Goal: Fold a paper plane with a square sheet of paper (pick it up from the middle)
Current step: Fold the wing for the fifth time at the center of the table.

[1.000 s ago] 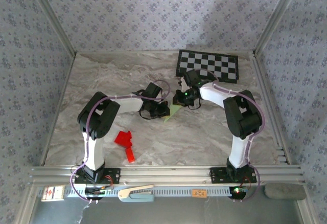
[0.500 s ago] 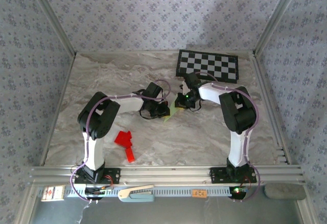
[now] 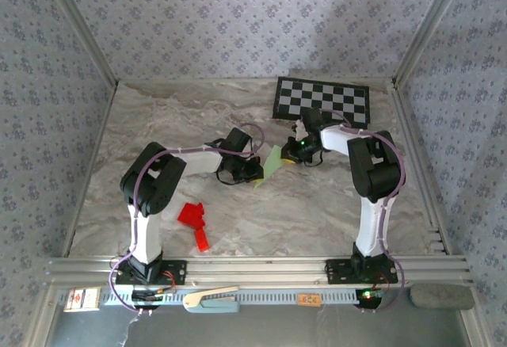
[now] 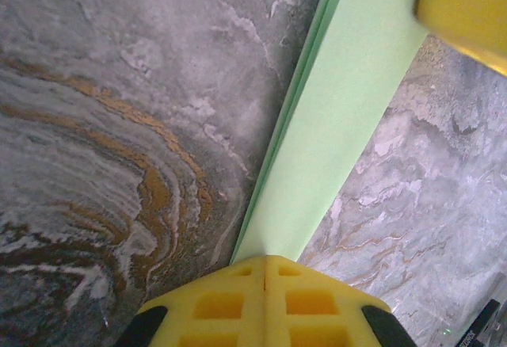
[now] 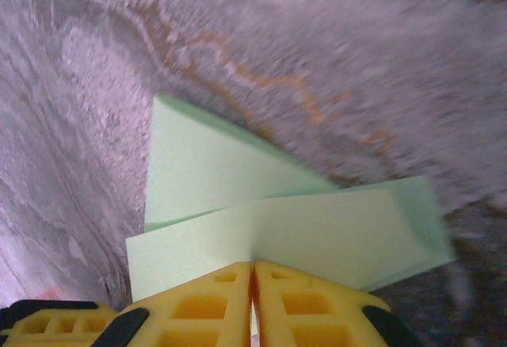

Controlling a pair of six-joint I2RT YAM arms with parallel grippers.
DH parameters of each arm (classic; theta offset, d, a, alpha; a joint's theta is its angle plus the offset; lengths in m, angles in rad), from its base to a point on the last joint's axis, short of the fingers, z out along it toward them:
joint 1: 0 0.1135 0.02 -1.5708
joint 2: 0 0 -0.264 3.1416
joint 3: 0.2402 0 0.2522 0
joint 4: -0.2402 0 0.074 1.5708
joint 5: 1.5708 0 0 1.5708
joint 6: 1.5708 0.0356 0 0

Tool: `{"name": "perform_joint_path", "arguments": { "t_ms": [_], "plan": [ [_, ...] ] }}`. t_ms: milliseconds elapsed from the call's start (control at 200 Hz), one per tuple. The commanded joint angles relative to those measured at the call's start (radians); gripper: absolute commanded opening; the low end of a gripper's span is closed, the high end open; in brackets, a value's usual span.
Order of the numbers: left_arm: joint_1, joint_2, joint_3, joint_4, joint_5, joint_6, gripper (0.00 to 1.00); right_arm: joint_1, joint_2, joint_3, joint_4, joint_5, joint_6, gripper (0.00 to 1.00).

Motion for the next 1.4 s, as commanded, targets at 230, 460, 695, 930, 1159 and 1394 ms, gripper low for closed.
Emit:
{"name": "perform_joint_path", "arguments": {
  "t_ms": [230, 460, 695, 930, 1159, 1394],
  "plan": [
    [-0.005, 0.036, -0.063, -0.154, -0.068, 0.006, 0.00, -0.119, 0.055, 0.039, 0.000, 0.156, 0.056, 0.13],
    [-0.005, 0.032, -0.060, -0.151, -0.063, 0.009, 0.00, -0.164, 0.072, 0.076, -0.020, 0.166, 0.059, 0.13],
    [-0.006, 0.008, -0.023, -0.146, -0.032, 0.014, 0.00, -0.136, -0.089, 0.023, -0.022, 0.175, 0.038, 0.13],
    [0.005, -0.115, 0.066, -0.138, -0.013, 0.008, 0.12, -0.057, -0.278, -0.106, -0.062, 0.263, 0.065, 0.21],
    [0.072, -0.248, 0.043, -0.133, -0.035, 0.008, 0.33, 0.064, -0.400, -0.146, -0.159, 0.418, 0.133, 0.50],
    [0.179, -0.338, -0.033, -0.168, -0.164, 0.092, 0.48, 0.246, -0.369, -0.063, -0.272, 0.598, 0.294, 0.63]
  ]
}}
